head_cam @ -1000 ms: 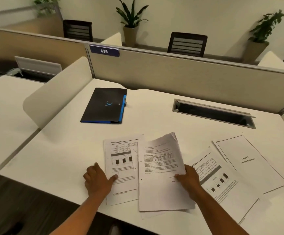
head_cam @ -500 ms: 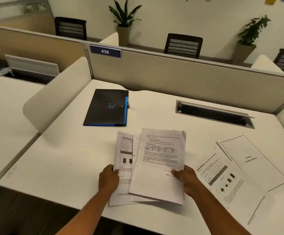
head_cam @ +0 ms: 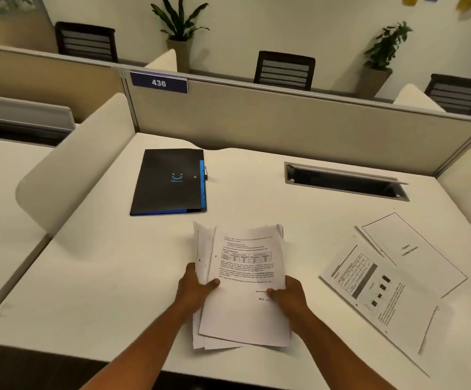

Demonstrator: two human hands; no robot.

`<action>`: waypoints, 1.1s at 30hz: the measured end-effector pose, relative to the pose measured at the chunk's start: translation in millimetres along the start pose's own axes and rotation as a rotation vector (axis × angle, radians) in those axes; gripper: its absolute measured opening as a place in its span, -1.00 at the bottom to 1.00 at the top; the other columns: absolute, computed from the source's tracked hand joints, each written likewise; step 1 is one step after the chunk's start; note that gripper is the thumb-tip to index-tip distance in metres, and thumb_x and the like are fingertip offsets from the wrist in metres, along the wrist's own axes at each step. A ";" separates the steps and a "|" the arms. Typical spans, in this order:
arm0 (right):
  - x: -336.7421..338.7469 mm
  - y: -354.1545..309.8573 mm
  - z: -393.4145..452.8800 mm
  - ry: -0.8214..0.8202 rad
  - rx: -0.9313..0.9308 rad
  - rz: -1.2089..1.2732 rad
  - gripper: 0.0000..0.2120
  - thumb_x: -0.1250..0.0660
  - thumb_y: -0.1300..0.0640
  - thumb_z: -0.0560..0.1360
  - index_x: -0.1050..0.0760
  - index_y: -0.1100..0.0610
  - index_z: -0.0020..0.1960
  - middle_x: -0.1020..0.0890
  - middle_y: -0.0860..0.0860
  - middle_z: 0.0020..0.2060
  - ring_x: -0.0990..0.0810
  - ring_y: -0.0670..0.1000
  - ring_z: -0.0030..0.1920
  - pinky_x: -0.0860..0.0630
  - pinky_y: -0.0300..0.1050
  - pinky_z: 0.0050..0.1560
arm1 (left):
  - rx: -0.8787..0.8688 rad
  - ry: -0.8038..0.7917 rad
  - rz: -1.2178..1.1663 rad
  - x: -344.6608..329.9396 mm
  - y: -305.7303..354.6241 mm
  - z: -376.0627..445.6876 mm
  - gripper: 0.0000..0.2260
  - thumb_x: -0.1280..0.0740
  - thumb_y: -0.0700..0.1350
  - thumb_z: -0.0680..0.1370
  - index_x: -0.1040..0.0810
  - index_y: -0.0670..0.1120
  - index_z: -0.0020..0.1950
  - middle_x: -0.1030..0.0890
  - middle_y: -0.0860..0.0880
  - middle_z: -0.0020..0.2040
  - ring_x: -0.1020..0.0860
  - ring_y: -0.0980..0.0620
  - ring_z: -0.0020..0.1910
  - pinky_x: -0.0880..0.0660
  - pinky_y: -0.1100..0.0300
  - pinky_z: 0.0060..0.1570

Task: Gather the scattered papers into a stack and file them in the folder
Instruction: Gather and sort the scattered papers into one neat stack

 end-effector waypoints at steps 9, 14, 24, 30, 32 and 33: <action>18.5 -38.4 -13.1 -0.210 0.002 0.322 -0.61 -0.54 0.14 0.45 -0.61 0.13 0.25 -0.74 0.07 0.10 -0.73 0.16 0.07 -0.67 0.09 0.09 | -0.066 -0.350 -0.388 8.7 26.4 -5.9 -0.37 -0.55 -0.07 0.37 -0.36 0.09 0.36 -0.59 0.00 0.24 -0.59 -0.09 0.19 -0.56 -0.14 0.13; 31.7 -68.6 -29.5 -0.342 0.042 0.419 -0.60 -0.52 0.22 0.44 -0.60 0.19 0.27 -0.72 0.15 0.15 -0.71 0.23 0.13 -0.64 0.17 0.14 | -0.094 -0.533 -0.461 3.0 61.2 -13.0 -0.49 -0.48 -0.16 0.46 -0.41 0.01 0.36 -0.61 -0.06 0.24 -0.60 -0.14 0.18 -0.53 -0.20 0.16; 63.2 -109.8 -48.4 0.045 0.451 0.493 -0.43 -0.68 0.14 0.20 -0.62 0.17 0.16 -0.74 0.13 0.04 -0.73 0.21 0.01 -0.68 0.26 0.00 | -0.309 -0.358 -0.329 -0.2 140.8 -20.8 -0.58 -0.54 -0.08 0.38 -0.54 0.04 0.20 -0.68 0.02 0.06 -0.65 -0.05 0.05 -0.62 -0.05 0.02; 69.9 -114.9 -55.0 0.167 0.556 0.427 -0.53 -0.65 0.11 0.25 -0.62 0.05 0.12 -0.74 0.02 -0.06 -0.73 0.11 -0.05 -0.71 0.00 -0.15 | -0.410 -0.235 -0.318 -22.5 153.3 -27.6 -0.62 -0.52 -0.17 0.39 -0.53 0.07 0.14 -0.65 -0.01 0.03 -0.63 -0.07 0.02 -0.64 0.06 -0.04; 72.1 -112.4 -53.4 0.153 0.562 0.407 -0.59 -0.64 0.13 0.29 -0.64 0.08 0.11 -0.75 0.02 -0.07 -0.74 0.11 -0.05 -0.71 -0.01 -0.16 | -0.420 -0.226 -0.339 -23.6 151.8 -27.0 -0.64 -0.52 -0.15 0.39 -0.56 0.07 0.13 -0.67 0.02 0.00 -0.65 -0.03 0.00 -0.65 0.12 -0.10; 71.0 -111.2 -53.7 0.132 0.554 0.400 -0.58 -0.65 0.15 0.28 -0.65 0.10 0.11 -0.76 0.04 -0.06 -0.74 0.11 -0.04 -0.71 0.02 -0.15 | -0.430 -0.237 -0.327 -25.7 152.1 -29.0 -0.64 -0.52 -0.13 0.38 -0.56 0.08 0.13 -0.68 0.04 0.00 -0.65 0.01 0.00 -0.64 0.15 -0.12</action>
Point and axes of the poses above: each hand's wrist, its own z-axis towards the middle knuckle, its own x-axis out of the back of the hand, y = z × x, the point moved 3 cm from there along z, towards the middle knuckle
